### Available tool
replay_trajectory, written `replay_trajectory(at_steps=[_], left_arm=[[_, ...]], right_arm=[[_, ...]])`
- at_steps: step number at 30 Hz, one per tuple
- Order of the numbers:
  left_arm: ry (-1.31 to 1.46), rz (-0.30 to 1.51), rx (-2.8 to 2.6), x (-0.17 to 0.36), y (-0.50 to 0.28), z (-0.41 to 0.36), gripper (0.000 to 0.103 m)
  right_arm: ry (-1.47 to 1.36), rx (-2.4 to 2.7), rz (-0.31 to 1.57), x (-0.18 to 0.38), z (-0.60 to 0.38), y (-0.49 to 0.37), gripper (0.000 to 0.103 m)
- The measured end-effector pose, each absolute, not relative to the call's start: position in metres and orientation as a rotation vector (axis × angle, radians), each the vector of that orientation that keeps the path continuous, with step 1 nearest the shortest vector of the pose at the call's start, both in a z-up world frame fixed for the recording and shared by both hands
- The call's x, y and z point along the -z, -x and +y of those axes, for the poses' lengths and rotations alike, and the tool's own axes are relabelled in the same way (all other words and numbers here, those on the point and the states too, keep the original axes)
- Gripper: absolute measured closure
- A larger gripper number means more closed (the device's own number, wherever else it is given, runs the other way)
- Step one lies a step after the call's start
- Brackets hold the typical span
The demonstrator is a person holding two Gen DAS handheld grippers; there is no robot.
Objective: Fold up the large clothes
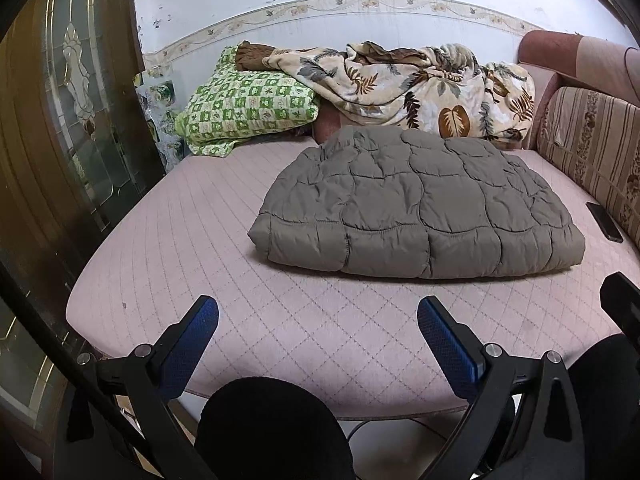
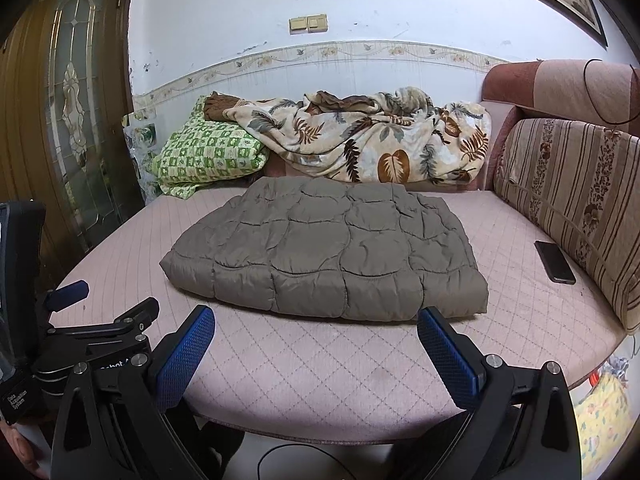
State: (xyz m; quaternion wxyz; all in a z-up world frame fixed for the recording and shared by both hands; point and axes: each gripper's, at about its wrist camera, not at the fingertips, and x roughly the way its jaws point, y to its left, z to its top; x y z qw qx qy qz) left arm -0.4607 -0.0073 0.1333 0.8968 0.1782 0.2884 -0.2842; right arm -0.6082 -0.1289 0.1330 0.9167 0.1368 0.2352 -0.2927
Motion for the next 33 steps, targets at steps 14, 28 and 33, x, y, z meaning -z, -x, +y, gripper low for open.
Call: replay_trajectory(at_steps=[14, 28, 33], left_arm=[[-0.387, 0.601, 0.602, -0.1302, 0.4637, -0.0077, 0.003], [-0.402, 0.594, 0.608, -0.1295, 0.4647, -0.0078, 0.003], [-0.402, 0.595, 0.608, -0.1291, 0.4649, -0.008, 0.003]], right_arm=[[-0.285, 0.599, 0.492, -0.1299, -0.128, 0.6062, 0.0], [-0.285, 0.598, 0.492, -0.1294, -0.1281, 0.606, 0.0], [-0.288, 0.6, 0.497, -0.1266, -0.1285, 0.6052, 0.0]])
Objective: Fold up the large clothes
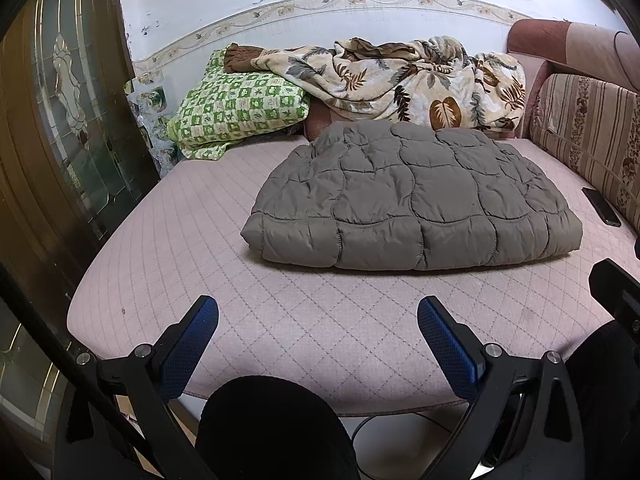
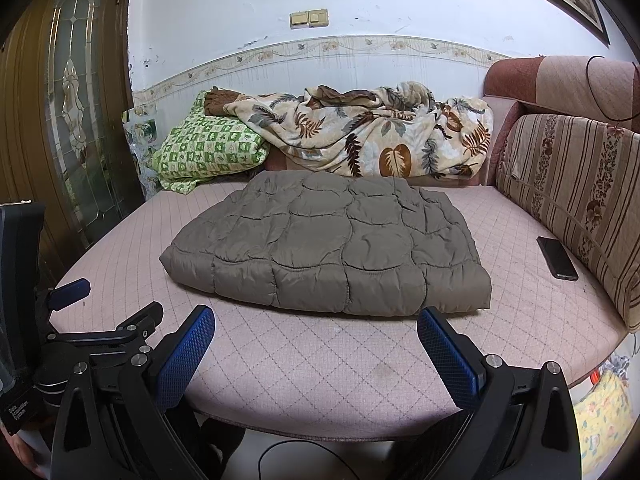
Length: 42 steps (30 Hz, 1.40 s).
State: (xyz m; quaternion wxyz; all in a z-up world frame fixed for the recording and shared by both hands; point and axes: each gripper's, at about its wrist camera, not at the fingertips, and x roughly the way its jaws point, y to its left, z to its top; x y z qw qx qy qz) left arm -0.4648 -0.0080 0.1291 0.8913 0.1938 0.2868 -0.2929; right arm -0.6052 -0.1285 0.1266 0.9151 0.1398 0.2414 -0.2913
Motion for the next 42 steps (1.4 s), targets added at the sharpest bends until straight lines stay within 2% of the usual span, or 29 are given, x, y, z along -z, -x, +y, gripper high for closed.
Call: replay_trajectory(at_steps=[42], left_arm=[[-0.412, 0.596, 0.61, -0.1281, 0.468, -0.0116, 0.003]], right_arm=[[-0.297, 0.596, 0.507, -0.1205, -0.129, 0.6078, 0.0]])
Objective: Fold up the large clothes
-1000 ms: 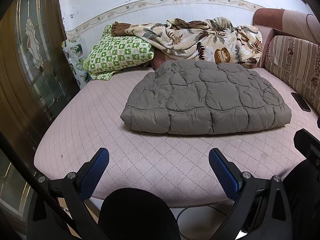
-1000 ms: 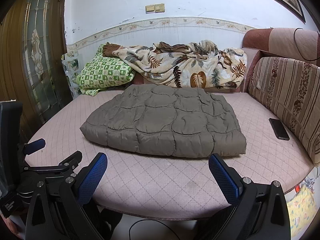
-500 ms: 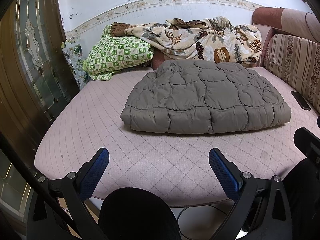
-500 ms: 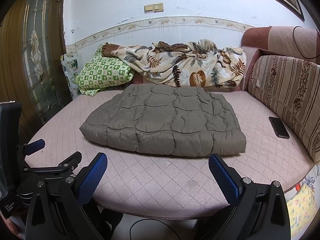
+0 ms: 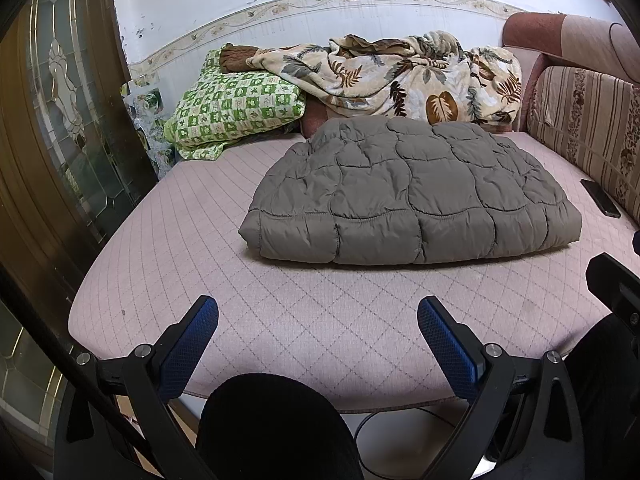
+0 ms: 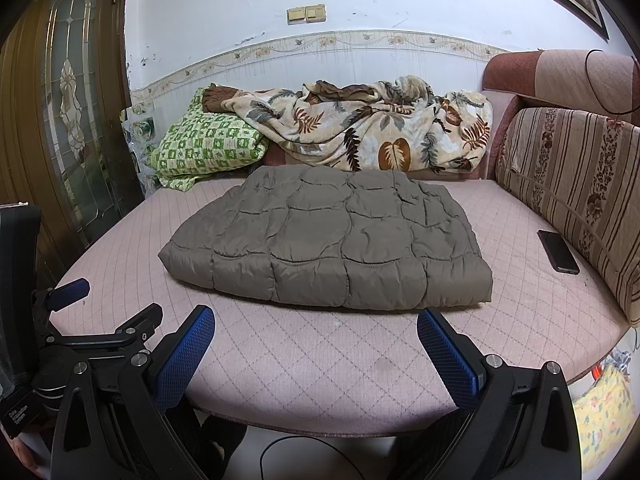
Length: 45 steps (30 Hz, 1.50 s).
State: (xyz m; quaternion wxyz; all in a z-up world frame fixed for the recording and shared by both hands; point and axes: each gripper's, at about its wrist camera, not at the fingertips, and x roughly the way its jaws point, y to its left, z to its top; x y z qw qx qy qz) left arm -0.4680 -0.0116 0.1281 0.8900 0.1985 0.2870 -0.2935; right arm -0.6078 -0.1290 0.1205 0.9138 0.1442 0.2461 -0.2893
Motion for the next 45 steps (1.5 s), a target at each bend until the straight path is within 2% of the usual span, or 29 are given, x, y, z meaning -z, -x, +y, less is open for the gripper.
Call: replay_trajectory(at_steps=[20, 45], left_arm=[[-0.416, 0.591, 0.612, -0.127, 0.471, -0.012, 0.003], [-0.426, 0.475, 0.666, -0.152, 0.484, 0.01, 0.003]], right_arm=[[-0.3, 0.598, 0.506, -0.117, -0.13, 0.61, 0.0], [-0.277, 0.601, 0.464, -0.133, -0.121, 0.609, 0.0]])
